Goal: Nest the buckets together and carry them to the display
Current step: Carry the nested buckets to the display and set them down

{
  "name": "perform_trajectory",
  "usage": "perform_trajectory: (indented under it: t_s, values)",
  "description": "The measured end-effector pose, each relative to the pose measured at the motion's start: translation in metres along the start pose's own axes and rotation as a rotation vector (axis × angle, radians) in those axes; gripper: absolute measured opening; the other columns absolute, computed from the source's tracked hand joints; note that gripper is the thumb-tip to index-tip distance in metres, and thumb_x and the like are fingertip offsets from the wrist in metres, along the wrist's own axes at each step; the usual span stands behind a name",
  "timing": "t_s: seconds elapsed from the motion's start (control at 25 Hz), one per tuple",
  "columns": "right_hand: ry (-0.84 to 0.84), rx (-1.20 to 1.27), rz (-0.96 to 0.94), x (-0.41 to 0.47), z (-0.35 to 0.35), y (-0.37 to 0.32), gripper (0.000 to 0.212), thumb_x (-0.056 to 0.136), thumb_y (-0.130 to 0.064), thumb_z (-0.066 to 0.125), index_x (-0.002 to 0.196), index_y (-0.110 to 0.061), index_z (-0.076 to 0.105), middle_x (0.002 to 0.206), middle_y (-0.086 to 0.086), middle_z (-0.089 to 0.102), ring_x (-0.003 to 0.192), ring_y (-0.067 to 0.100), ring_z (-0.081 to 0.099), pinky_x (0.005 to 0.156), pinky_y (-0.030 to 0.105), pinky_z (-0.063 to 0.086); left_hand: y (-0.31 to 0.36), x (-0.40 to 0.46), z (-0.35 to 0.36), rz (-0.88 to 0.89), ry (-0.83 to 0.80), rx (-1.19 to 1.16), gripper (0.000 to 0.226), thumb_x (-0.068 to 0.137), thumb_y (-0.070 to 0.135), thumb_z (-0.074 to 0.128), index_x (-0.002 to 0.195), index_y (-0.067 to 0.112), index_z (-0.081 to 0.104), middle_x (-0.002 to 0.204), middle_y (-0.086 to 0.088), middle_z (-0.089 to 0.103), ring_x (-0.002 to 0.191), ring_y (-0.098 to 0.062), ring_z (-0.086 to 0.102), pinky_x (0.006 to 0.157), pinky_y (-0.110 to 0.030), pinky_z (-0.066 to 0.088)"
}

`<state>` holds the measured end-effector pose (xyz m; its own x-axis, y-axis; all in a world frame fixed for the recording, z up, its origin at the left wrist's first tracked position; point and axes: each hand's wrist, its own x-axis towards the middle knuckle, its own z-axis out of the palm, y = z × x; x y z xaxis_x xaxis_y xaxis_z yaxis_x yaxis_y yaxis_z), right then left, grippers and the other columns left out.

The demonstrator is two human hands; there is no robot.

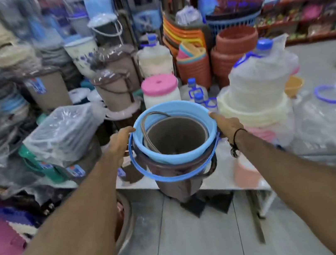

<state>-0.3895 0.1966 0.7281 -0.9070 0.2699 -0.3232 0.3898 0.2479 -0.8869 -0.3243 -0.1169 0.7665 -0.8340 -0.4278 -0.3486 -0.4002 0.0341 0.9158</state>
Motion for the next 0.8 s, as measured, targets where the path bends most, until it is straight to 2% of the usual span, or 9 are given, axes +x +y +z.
perform_trajectory:
  t_s: [0.08, 0.2, 0.28, 0.36, 0.48, 0.6, 0.64, 0.72, 0.8]
  values:
    - [-0.026, 0.081, -0.014, 0.029, 0.005, -0.045, 0.085, 0.056, -0.067, 0.071, 0.114, -0.004, 0.07, 0.108, 0.014, 0.074, 0.093, 0.03, 0.072, 0.084, 0.041, 0.06, 0.037, 0.025, 0.004, 0.056, 0.009, -0.018, 0.03, 0.081, 0.032, 0.062, 0.098, 0.008, 0.069, 0.082, -0.01, 0.065, 0.059, -0.022, 0.058, 0.061, -0.03, 0.049]
    - [-0.047, 0.112, -0.065, 0.081, 0.017, -0.093, 0.071, 0.072, -0.057, 0.073, 0.115, 0.0, 0.069, 0.107, 0.015, 0.074, 0.081, 0.027, 0.069, 0.06, 0.03, 0.053, 0.077, 0.073, 0.018, 0.064, 0.009, -0.053, 0.039, 0.082, 0.032, 0.061, 0.108, 0.003, 0.067, 0.091, -0.016, 0.07, 0.071, -0.033, 0.068, 0.066, -0.037, 0.059]
    - [-0.055, 0.123, -0.078, 0.118, 0.028, -0.117, 0.07, 0.074, -0.055, 0.074, 0.117, 0.0, 0.067, 0.108, 0.016, 0.073, 0.079, 0.027, 0.067, 0.054, 0.026, 0.046, 0.096, 0.112, 0.027, 0.041, 0.013, -0.07, 0.046, 0.08, 0.032, 0.06, 0.115, 0.002, 0.066, 0.097, -0.02, 0.072, 0.076, -0.037, 0.07, 0.063, -0.046, 0.062]
    - [-0.066, 0.152, -0.07, 0.149, 0.04, -0.13, 0.069, 0.077, -0.05, 0.074, 0.122, 0.001, 0.064, 0.112, 0.016, 0.072, 0.078, 0.026, 0.067, 0.057, 0.027, 0.048, 0.109, 0.147, 0.04, 0.031, 0.04, -0.049, 0.049, 0.08, 0.032, 0.06, 0.118, 0.002, 0.065, 0.096, -0.018, 0.072, 0.064, -0.031, 0.067, 0.048, -0.032, 0.055]
    - [-0.126, 0.102, -0.027, 0.189, 0.063, -0.131, 0.059, 0.084, -0.05, 0.067, 0.121, -0.004, 0.065, 0.112, 0.016, 0.071, 0.067, 0.018, 0.061, 0.053, 0.025, 0.042, 0.111, 0.201, 0.059, -0.02, 0.04, -0.05, 0.049, 0.083, 0.028, 0.058, 0.122, -0.002, 0.061, 0.109, -0.023, 0.071, 0.066, -0.03, 0.064, 0.052, -0.03, 0.051]
    - [-0.208, 0.051, 0.049, 0.218, 0.087, -0.113, 0.049, 0.089, -0.049, 0.062, 0.113, -0.007, 0.069, 0.114, 0.016, 0.072, 0.069, 0.018, 0.063, 0.055, 0.025, 0.042, 0.09, 0.238, 0.075, -0.121, 0.022, -0.058, 0.037, 0.089, 0.02, 0.053, 0.114, -0.005, 0.063, 0.083, -0.019, 0.074, 0.058, -0.028, 0.066, 0.047, -0.027, 0.052]
    - [-0.232, 0.031, 0.088, 0.228, 0.098, -0.103, 0.047, 0.091, -0.046, 0.061, 0.113, -0.006, 0.069, 0.114, 0.016, 0.073, 0.067, 0.017, 0.062, 0.054, 0.025, 0.042, 0.078, 0.254, 0.08, -0.149, 0.044, -0.027, 0.036, 0.09, 0.018, 0.053, 0.116, -0.005, 0.062, 0.088, -0.019, 0.073, 0.063, -0.027, 0.066, 0.05, -0.027, 0.053]
    - [-0.269, -0.024, 0.166, 0.238, 0.115, -0.085, 0.044, 0.095, -0.039, 0.058, 0.117, -0.001, 0.068, 0.116, 0.018, 0.071, 0.062, 0.014, 0.059, 0.05, 0.022, 0.038, 0.052, 0.272, 0.082, -0.181, 0.085, 0.079, 0.038, 0.091, 0.016, 0.055, 0.123, -0.006, 0.057, 0.111, -0.022, 0.067, 0.083, -0.03, 0.063, 0.069, -0.037, 0.055]
    - [-0.301, -0.069, 0.256, 0.255, 0.139, -0.067, 0.039, 0.098, -0.032, 0.055, 0.115, 0.001, 0.066, 0.111, 0.02, 0.069, 0.061, 0.014, 0.055, 0.049, 0.022, 0.035, 0.026, 0.299, 0.086, -0.221, 0.068, 0.17, 0.036, 0.093, 0.014, 0.053, 0.123, -0.005, 0.056, 0.12, -0.024, 0.062, 0.093, -0.032, 0.062, 0.085, -0.043, 0.053]
